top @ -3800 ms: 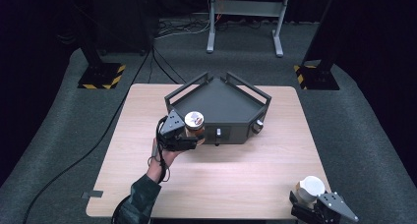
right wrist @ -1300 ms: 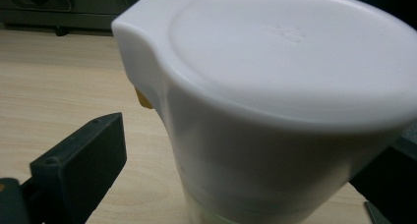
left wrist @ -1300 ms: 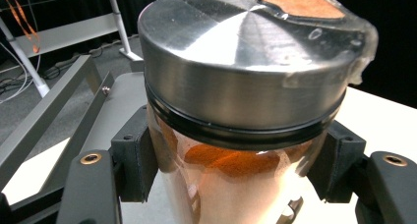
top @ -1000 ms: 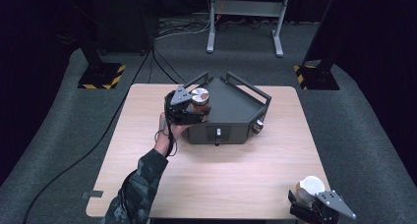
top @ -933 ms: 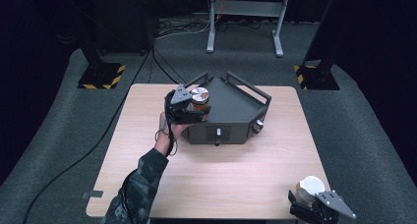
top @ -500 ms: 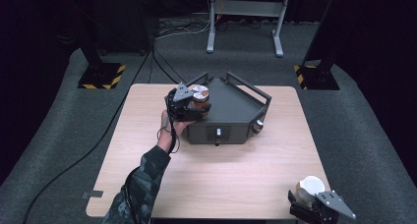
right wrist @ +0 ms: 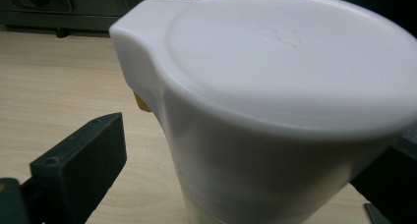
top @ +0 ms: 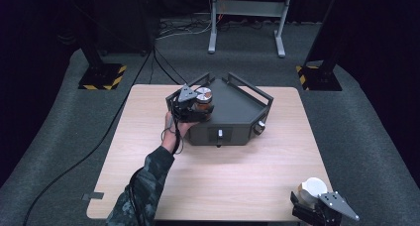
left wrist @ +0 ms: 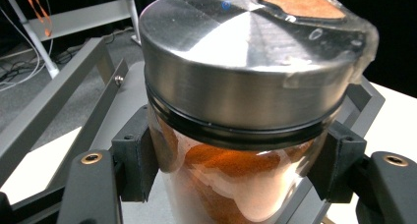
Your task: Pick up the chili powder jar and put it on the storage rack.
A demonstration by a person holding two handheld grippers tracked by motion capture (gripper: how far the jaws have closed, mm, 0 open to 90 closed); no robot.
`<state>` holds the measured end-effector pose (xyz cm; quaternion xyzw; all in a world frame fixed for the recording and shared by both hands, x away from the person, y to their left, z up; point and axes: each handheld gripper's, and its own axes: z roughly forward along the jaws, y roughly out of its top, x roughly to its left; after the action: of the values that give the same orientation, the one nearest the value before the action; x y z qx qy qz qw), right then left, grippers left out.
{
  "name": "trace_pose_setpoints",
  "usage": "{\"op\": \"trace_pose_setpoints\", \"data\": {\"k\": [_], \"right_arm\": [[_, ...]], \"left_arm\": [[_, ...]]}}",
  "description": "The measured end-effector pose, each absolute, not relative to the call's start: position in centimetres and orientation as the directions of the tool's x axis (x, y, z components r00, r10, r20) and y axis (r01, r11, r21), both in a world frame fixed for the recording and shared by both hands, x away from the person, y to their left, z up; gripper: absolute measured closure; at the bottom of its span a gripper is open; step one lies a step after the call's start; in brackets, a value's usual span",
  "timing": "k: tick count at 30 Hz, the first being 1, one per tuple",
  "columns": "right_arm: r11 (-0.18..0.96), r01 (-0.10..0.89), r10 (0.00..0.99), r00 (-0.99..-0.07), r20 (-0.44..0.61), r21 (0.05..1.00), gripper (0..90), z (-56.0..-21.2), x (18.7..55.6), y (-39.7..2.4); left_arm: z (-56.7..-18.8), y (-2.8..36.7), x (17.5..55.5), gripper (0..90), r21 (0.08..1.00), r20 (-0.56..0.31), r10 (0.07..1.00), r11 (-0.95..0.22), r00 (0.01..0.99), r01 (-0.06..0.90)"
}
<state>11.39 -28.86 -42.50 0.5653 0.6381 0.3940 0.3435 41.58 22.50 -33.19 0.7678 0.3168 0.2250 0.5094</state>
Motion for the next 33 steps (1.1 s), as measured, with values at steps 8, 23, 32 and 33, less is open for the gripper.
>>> {"op": "trace_pose_setpoints", "data": {"k": [8,23,32,33], "right_arm": [[0.050,0.450,0.992,-0.126,0.007,0.892,0.0,-42.4,11.4,-28.8],[0.052,0.449,0.992,-0.123,0.004,0.892,0.0,-42.4,11.5,-28.9],[0.051,0.449,0.992,-0.124,0.006,0.892,0.0,-42.4,11.4,-28.9],[0.052,0.448,0.992,-0.125,0.005,0.892,0.0,-42.4,11.4,-28.9]], "left_arm": [[-33.5,22.3,41.9,31.8,0.921,0.015,0.716,-0.281,0.698,0.269],[-34.3,22.5,42.4,31.7,0.920,-0.012,0.714,-0.266,0.700,0.287],[-34.6,22.7,42.5,31.7,0.924,-0.025,0.712,-0.251,0.702,0.287],[-34.6,22.7,42.4,31.7,0.924,-0.024,0.713,-0.252,0.701,0.288]]}}
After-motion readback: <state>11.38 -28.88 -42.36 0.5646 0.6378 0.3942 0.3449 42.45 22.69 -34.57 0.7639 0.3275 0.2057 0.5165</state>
